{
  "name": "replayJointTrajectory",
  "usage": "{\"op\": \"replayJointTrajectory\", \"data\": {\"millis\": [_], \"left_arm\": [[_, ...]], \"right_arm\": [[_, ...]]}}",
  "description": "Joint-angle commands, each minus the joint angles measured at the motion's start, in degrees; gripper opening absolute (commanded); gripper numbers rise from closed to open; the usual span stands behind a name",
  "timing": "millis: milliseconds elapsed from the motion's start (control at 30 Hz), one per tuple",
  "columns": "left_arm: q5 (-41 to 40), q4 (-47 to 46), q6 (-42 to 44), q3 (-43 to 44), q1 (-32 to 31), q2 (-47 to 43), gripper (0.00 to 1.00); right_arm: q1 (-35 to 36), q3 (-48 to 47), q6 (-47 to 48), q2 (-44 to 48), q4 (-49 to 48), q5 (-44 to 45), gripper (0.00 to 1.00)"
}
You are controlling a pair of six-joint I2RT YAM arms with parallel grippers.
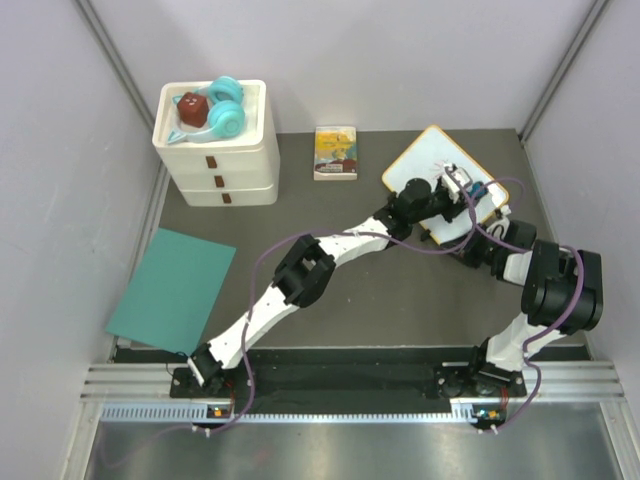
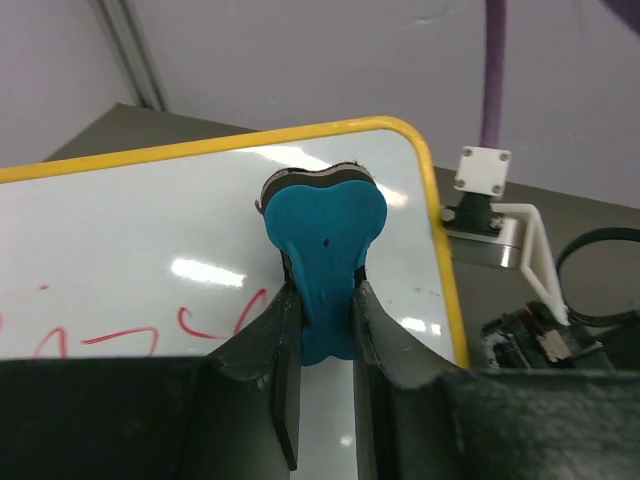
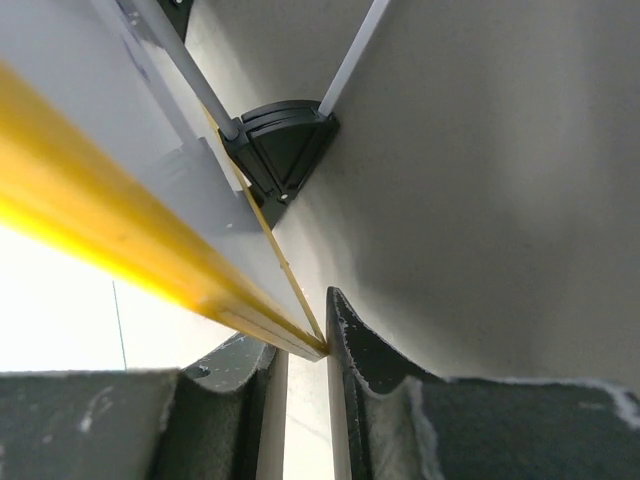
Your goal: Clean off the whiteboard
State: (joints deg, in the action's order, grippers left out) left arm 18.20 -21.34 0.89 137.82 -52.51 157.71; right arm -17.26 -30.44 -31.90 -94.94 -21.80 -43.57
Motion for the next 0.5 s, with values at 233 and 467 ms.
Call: {"op": "replayJointTrajectory", "data": {"millis": [233, 467], "left_arm": [[-20.9, -9.4, 1.4, 1.5, 6.0, 3.3, 0.00], [-8.1, -8.4, -3.0, -1.1, 8.5, 1.2, 0.00]], "right_arm": [[1.6, 0.3, 2.4, -0.8, 6.9, -0.5, 0.00], [1.6, 0.3, 2.3, -0.8, 6.9, -0.5, 0.00]]}}
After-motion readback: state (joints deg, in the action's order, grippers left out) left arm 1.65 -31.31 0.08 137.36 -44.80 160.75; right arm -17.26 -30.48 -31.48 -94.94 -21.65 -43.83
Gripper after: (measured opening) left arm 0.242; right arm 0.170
